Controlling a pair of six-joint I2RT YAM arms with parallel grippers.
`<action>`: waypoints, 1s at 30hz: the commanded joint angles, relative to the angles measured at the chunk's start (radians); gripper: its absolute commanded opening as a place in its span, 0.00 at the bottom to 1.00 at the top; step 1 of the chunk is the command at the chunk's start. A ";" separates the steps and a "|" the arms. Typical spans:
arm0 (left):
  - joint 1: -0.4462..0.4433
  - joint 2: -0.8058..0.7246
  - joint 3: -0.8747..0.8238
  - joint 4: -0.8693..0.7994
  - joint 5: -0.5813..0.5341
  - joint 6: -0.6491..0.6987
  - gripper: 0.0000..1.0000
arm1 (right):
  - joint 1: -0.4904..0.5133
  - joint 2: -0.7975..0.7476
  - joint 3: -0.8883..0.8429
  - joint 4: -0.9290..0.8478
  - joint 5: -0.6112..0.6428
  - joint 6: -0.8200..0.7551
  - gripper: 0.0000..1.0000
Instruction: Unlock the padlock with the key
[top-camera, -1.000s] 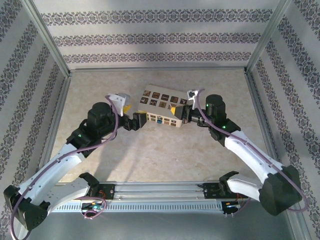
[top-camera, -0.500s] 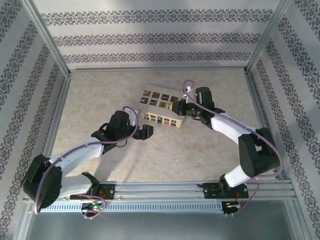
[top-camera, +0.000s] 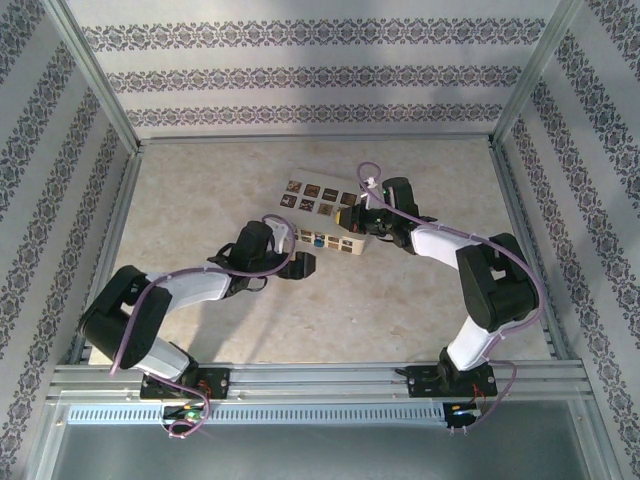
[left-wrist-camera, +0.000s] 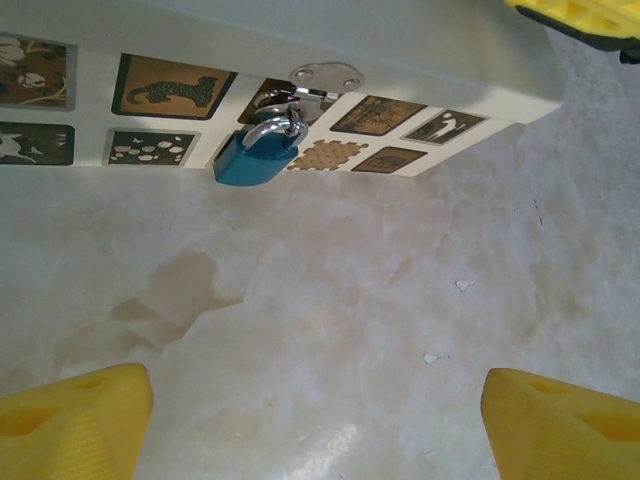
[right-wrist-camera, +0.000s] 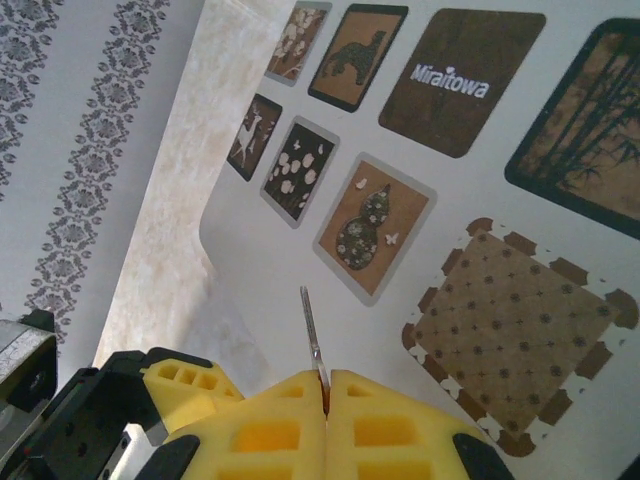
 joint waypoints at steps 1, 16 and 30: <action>0.021 0.034 0.037 0.095 0.041 0.016 0.84 | -0.011 0.025 -0.020 0.025 -0.005 0.029 0.00; 0.055 0.199 0.152 0.086 0.116 0.107 0.71 | 0.042 0.015 -0.066 -0.002 0.071 0.043 0.00; 0.055 0.309 0.171 0.254 0.099 0.167 0.60 | 0.061 0.020 -0.066 -0.009 0.104 0.037 0.00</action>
